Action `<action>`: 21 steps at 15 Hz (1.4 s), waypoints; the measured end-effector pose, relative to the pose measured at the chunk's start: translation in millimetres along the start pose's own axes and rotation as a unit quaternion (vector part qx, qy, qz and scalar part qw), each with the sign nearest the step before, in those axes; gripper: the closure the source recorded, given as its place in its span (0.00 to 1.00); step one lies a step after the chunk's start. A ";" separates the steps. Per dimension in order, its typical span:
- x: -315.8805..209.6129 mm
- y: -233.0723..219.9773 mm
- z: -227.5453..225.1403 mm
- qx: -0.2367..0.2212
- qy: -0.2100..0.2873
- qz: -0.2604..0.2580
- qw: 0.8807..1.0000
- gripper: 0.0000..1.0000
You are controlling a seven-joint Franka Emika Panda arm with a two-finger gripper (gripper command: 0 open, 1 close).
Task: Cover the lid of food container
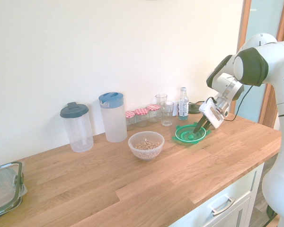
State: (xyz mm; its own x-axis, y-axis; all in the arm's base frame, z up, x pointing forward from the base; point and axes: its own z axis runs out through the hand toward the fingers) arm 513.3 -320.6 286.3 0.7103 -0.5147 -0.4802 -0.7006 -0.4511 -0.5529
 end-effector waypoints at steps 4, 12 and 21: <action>-0.2 3.1 3.5 0.000 -0.001 0.001 1.000 1.00; -24.6 -26.5 -36.3 -0.079 0.026 0.006 0.997 1.00; -165.4 -155.8 -95.4 -0.336 0.193 -0.013 0.922 1.00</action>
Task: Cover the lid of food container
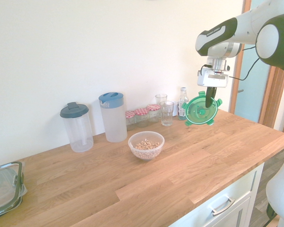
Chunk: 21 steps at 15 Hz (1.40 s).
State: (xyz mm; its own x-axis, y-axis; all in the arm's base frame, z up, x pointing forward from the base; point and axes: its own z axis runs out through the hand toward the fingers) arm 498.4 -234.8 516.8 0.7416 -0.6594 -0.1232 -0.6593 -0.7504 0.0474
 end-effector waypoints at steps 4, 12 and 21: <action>-59.1 -53.4 -15.9 -0.118 0.077 -0.028 0.990 1.00; -121.8 -183.1 -19.0 -0.265 0.287 -0.013 0.921 1.00; -217.6 -309.1 41.5 -0.356 0.472 0.108 0.799 1.00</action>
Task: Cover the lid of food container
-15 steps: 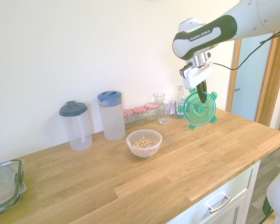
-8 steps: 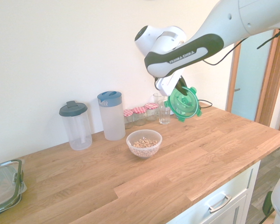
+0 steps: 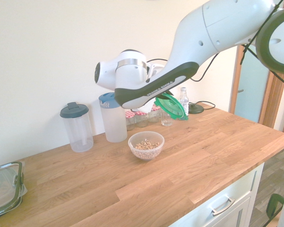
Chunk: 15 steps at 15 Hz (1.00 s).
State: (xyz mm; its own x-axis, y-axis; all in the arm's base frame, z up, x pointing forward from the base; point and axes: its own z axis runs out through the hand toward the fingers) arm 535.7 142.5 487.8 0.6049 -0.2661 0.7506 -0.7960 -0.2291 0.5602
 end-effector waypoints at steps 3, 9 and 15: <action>-25.7 -16.6 -36.3 -0.018 0.027 0.006 0.999 1.00; -70.4 -55.8 -69.8 -0.060 0.058 0.002 0.996 1.00; -96.0 -81.0 -75.9 -0.085 0.068 -0.005 0.994 1.00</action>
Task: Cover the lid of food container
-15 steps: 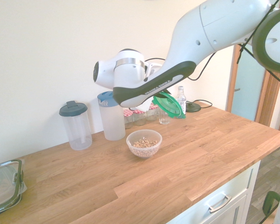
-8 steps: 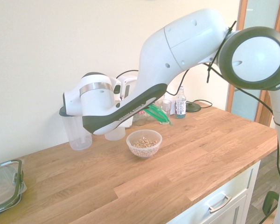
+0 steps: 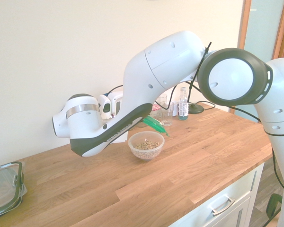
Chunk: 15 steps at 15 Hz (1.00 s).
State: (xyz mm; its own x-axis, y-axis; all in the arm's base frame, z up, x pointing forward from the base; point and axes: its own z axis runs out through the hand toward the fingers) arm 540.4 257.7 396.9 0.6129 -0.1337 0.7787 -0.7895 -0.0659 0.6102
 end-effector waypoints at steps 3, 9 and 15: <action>-5.1 -3.8 1.7 -0.010 0.002 -0.004 1.000 1.00; -10.9 -9.7 4.9 -0.018 0.004 -0.010 1.000 1.00; -21.7 -12.3 -3.4 -0.014 0.010 -0.017 1.000 1.00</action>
State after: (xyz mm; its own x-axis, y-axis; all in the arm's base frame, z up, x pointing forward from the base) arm 536.9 264.8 373.0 0.6405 -0.1129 0.7596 -0.7669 -0.0425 0.6403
